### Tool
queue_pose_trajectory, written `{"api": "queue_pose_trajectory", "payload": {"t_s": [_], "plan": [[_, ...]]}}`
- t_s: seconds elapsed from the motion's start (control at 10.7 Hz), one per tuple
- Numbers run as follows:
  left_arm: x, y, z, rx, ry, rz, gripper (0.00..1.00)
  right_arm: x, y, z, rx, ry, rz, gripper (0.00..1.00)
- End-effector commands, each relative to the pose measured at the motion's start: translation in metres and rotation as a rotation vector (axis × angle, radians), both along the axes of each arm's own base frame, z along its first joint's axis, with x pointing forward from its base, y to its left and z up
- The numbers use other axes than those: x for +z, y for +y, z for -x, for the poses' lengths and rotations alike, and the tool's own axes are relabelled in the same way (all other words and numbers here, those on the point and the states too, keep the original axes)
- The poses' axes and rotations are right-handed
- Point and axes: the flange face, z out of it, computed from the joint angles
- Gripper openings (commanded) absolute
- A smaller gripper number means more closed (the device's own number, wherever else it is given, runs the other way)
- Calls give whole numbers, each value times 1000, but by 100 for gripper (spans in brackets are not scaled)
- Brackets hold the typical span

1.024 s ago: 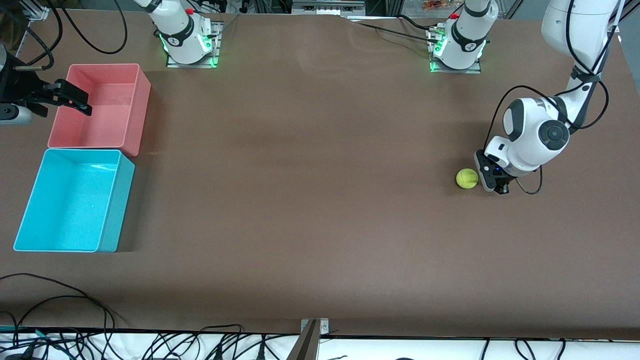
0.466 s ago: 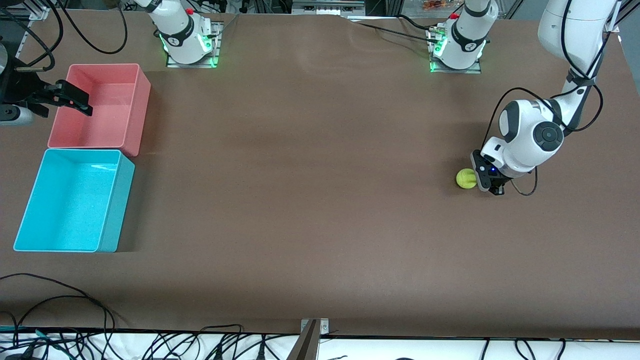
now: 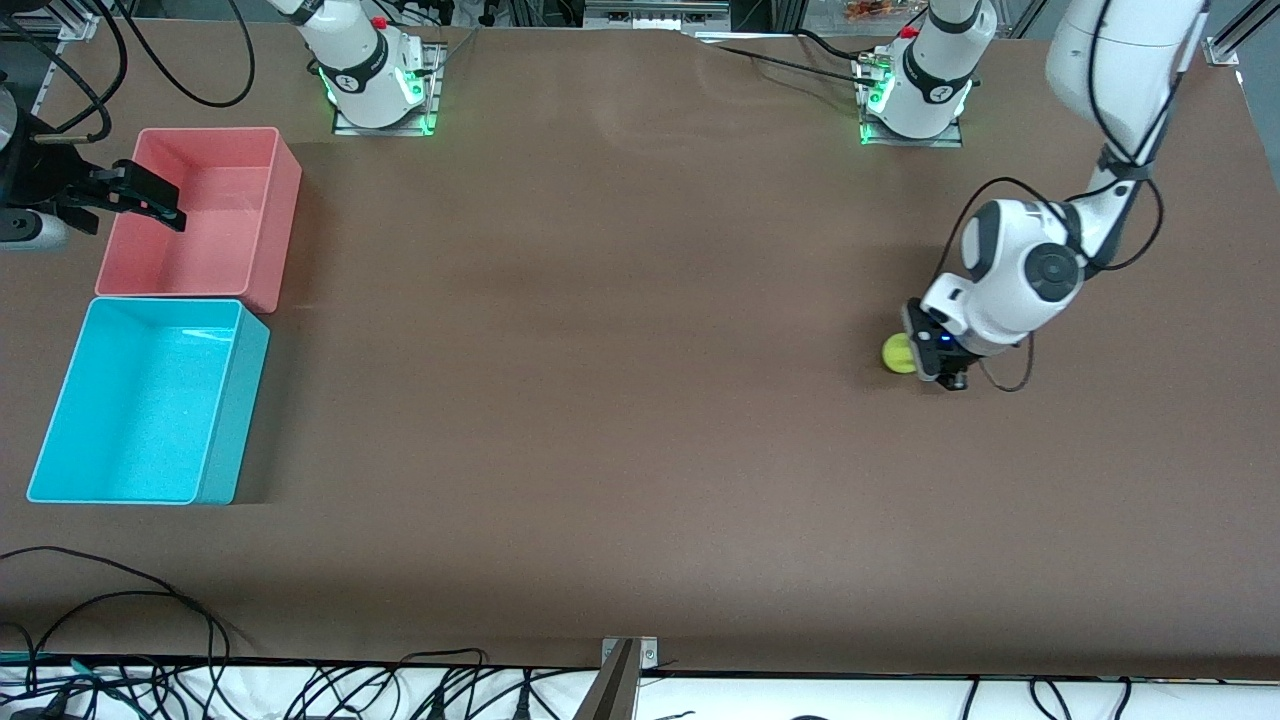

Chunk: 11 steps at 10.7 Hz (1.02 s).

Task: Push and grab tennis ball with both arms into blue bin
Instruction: 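Push the tennis ball with the left gripper toward the right gripper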

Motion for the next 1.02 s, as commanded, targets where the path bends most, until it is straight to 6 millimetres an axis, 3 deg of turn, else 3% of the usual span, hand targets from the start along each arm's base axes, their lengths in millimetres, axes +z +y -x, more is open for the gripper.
{"api": "queue_pose_trajectory", "payload": {"t_s": [0.0,0.28,0.65,0.93], "plan": [[0,-66,-4,104,-13,38,0,1,-2,9,5,-13,-5,100],[4,-51,-8,124,-19,38,0,2,-1,10,-1,-13,-6,100],[4,-33,-11,161,-17,36,0,-15,7,12,13,-14,-3,100],[9,-24,-14,180,-25,38,0,-68,24,8,44,-32,-6,100]]}}
